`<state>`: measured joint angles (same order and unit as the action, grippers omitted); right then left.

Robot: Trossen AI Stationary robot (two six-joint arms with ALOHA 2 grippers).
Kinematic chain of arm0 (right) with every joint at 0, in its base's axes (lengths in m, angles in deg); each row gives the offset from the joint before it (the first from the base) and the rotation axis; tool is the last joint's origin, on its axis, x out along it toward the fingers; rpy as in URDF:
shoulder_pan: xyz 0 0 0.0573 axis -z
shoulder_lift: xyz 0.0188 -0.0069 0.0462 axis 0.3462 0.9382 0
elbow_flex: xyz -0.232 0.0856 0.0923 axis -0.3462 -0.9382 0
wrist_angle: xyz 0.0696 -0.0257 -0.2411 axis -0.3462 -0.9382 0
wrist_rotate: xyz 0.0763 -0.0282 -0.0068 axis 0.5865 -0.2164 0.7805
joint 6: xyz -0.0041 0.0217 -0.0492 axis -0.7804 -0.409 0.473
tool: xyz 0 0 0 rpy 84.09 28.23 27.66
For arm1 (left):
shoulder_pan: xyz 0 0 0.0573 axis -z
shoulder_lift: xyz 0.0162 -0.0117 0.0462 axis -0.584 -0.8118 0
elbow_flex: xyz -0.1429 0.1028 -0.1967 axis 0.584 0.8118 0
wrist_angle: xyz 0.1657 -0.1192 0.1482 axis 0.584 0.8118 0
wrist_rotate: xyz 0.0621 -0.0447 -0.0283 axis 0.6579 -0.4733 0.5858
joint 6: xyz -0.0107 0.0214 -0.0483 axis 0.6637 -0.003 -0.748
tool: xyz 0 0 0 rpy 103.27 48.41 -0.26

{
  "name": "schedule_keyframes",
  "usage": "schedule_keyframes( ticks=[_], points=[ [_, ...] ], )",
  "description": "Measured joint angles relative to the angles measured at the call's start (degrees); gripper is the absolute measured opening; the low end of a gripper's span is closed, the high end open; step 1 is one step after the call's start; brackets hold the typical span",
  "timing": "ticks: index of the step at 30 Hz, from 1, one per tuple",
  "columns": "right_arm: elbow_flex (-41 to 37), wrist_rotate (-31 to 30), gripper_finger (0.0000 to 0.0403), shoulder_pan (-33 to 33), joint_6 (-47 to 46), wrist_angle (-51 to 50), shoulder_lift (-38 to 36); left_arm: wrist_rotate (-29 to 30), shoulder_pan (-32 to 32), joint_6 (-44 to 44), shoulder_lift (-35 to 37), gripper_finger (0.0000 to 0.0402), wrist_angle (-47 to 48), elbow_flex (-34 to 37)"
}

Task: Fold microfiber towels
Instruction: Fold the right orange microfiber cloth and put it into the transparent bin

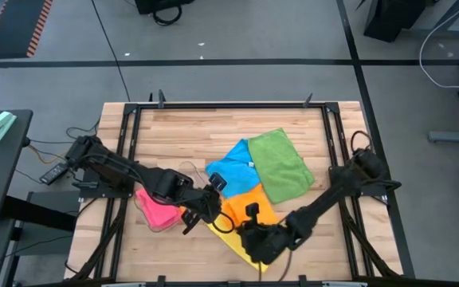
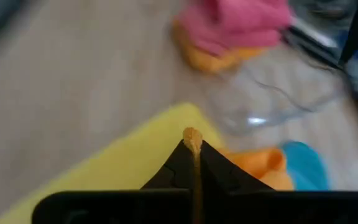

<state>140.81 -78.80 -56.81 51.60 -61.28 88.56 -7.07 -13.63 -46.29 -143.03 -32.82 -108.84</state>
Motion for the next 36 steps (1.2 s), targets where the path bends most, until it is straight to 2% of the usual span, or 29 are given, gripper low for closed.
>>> schedule_keyframes(
  ticks=[4,11,16,20,23,25,27,32,36],
  points=[
    [-0.9,4.4,0.0010,-2.4,-6.9,-4.1,0.0,-2.8,1.2,-1.8,-2.2,0.0108,-4.7,2.1],
    [-2.3,3.7,0.0013,-4.2,-18.1,-3.7,3.1,-2.5,4.8,-6.1,-9.1,0.0145,-15.5,2.7],
    [-2.3,1.0,0.0014,-4.4,-22.7,-3.4,3.0,2.2,7.4,-15.5,-14.0,0.0199,-22.3,2.7],
    [-2.3,0.8,0.0015,-4.4,-26.6,-3.8,3.0,3.1,8.4,-18.4,-17.7,0.0256,-28.4,2.7],
    [-2.3,0.6,0.0015,-4.3,-30.6,-3.9,3.0,6.5,8.5,-22.5,-19.5,0.0301,-33.1,2.7],
    [-2.3,0.4,0.0015,-4.3,-33.4,-4.3,3.0,9.7,8.4,-26.2,-20.1,0.0327,-33.9,2.7],
    [-2.3,0.2,0.0015,-4.4,-35.9,-5.1,3.0,10.4,8.2,-28.7,-20.5,0.0345,-34.8,2.7],
    [-2.3,-0.6,0.0016,-4.5,-40.8,-6.4,3.0,10.6,8.9,-30.0,-21.9,0.0357,-36.2,2.7],
    [-2.0,-1.0,0.0016,-5.5,-39.9,-6.0,3.0,11.9,10.0,-26.6,-25.1,0.0348,-37.4,2.7]
  ],
)
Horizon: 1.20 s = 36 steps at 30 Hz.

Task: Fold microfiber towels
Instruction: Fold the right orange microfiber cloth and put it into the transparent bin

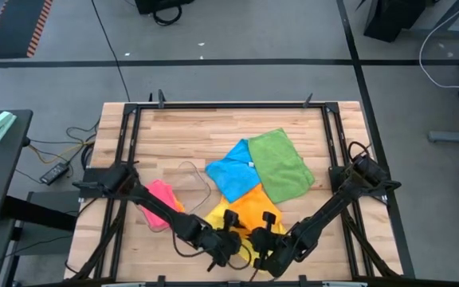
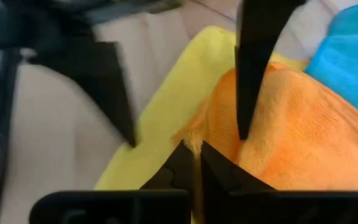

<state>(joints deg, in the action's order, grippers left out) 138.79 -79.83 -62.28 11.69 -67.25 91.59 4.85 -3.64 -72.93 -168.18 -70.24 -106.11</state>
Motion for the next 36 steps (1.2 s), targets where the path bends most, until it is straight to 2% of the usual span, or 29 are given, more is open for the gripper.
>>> schedule_keyframes(
  ticks=[7,11,18,25,31,33,36],
  points=[
    [0.1,1.6,0.0016,-1.9,-0.5,0.7,-0.1,12.5,1.5,5.0,-2.8,0.0324,0.6,-0.2],
    [0.1,1.3,0.0016,-2.6,-1.2,0.8,-0.1,13.6,2.2,5.0,-2.8,0.0306,0.4,-0.2],
    [0.1,3.3,0.0028,-2.7,-0.7,0.8,0.3,13.3,3.0,4.3,-2.8,0.0244,1.4,-0.2],
    [0.1,8.4,0.0076,-2.8,-7.0,-3.1,1.5,12.9,3.6,3.6,-2.8,0.0125,4.3,-0.2],
    [0.1,10.9,0.0088,-4.2,-9.1,-3.9,1.4,2.0,4.4,2.9,-2.8,0.0027,4.6,-0.2],
    [0.1,12.0,0.0088,-4.5,-9.3,-3.8,1.4,1.5,5.2,2.9,-2.8,0.0010,4.6,-0.2],
    [0.1,13.5,0.0088,-5.1,-9.8,-3.7,1.4,1.4,6.5,4.4,-2.8,0.0013,4.6,-0.2]
  ],
)
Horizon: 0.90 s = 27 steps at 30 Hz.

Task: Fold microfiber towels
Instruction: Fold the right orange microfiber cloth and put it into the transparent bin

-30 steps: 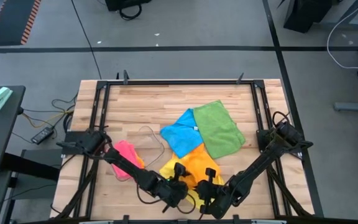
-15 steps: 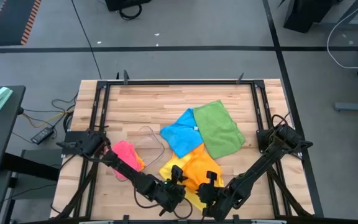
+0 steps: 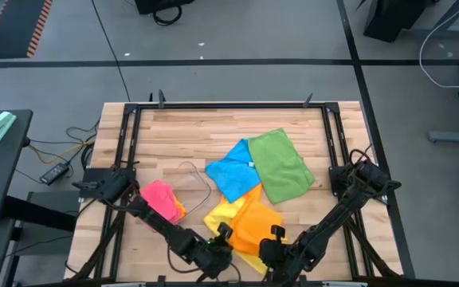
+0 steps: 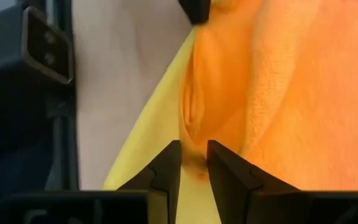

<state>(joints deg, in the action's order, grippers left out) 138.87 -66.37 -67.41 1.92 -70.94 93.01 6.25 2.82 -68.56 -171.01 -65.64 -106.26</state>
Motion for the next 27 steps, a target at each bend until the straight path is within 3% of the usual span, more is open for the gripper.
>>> schedule_keyframes(
  ticks=[6,14,21,27],
  points=[
    [0.0,3.8,0.0096,-0.7,-1.0,0.1,0.0,4.9,2.5,1.8,0.0,0.0095,0.0,0.0],
    [2.9,1.1,0.0141,-0.6,0.9,0.3,0.0,8.2,3.7,6.0,0.3,0.0201,0.0,0.0],
    [3.6,-9.9,0.0151,-0.3,3.8,-1.7,-0.1,13.5,2.0,1.7,0.3,0.0210,-1.6,0.0],
    [3.2,-11.5,0.0151,0.7,3.7,-3.6,-0.1,11.8,-0.5,-4.0,0.3,0.0191,-4.4,0.0]
  ],
)
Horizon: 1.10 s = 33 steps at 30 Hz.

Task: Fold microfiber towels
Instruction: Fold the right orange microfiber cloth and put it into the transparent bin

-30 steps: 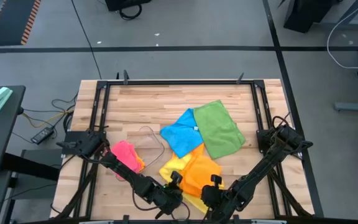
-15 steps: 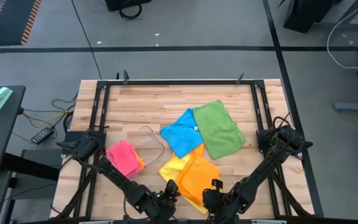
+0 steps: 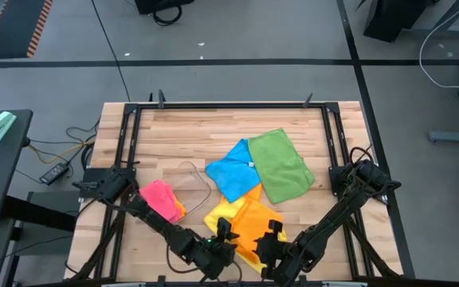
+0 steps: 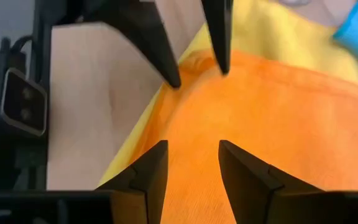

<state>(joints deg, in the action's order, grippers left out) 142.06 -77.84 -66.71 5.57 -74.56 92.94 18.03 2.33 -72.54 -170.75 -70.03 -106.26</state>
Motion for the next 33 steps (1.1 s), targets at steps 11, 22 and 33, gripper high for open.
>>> schedule_keyframes(
  ticks=[11,22,33],
  points=[
    [0.0,-2.0,0.0151,0.0,0.1,0.0,0.0,-4.2,-1.9,1.3,0.0,0.0179,2.1,0.0],
    [0.0,-2.0,0.0151,-0.2,0.1,0.1,0.0,-10.7,-3.9,4.1,0.0,0.0014,8.6,-0.6],
    [0.0,2.1,0.0151,-0.2,0.9,2.5,0.0,-18.9,-3.8,6.8,0.0,0.0012,23.5,-6.8]
  ],
)
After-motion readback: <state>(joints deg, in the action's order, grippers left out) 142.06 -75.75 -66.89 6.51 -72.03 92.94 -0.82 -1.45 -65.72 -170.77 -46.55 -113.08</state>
